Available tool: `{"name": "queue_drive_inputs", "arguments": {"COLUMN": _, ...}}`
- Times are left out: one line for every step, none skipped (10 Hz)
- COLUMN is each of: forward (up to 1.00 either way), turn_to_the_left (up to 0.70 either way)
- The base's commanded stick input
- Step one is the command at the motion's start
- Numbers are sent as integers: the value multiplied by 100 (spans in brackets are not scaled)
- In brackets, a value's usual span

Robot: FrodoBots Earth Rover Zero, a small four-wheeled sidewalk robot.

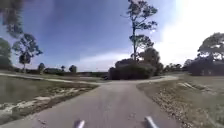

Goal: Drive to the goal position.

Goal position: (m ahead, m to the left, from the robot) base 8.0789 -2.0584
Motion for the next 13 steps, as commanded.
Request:
{"name": "queue_drive_inputs", "arguments": {"forward": 70, "turn_to_the_left": 0}}
{"name": "queue_drive_inputs", "arguments": {"forward": 70, "turn_to_the_left": 0}}
{"name": "queue_drive_inputs", "arguments": {"forward": 70, "turn_to_the_left": 0}}
{"name": "queue_drive_inputs", "arguments": {"forward": 70, "turn_to_the_left": 0}}
{"name": "queue_drive_inputs", "arguments": {"forward": 70, "turn_to_the_left": 0}}
{"name": "queue_drive_inputs", "arguments": {"forward": 70, "turn_to_the_left": 0}}
{"name": "queue_drive_inputs", "arguments": {"forward": 70, "turn_to_the_left": 0}}
{"name": "queue_drive_inputs", "arguments": {"forward": 70, "turn_to_the_left": 0}}
{"name": "queue_drive_inputs", "arguments": {"forward": 70, "turn_to_the_left": 0}}
{"name": "queue_drive_inputs", "arguments": {"forward": 70, "turn_to_the_left": 0}}
{"name": "queue_drive_inputs", "arguments": {"forward": 70, "turn_to_the_left": 0}}
{"name": "queue_drive_inputs", "arguments": {"forward": 70, "turn_to_the_left": 0}}
{"name": "queue_drive_inputs", "arguments": {"forward": 70, "turn_to_the_left": 0}}
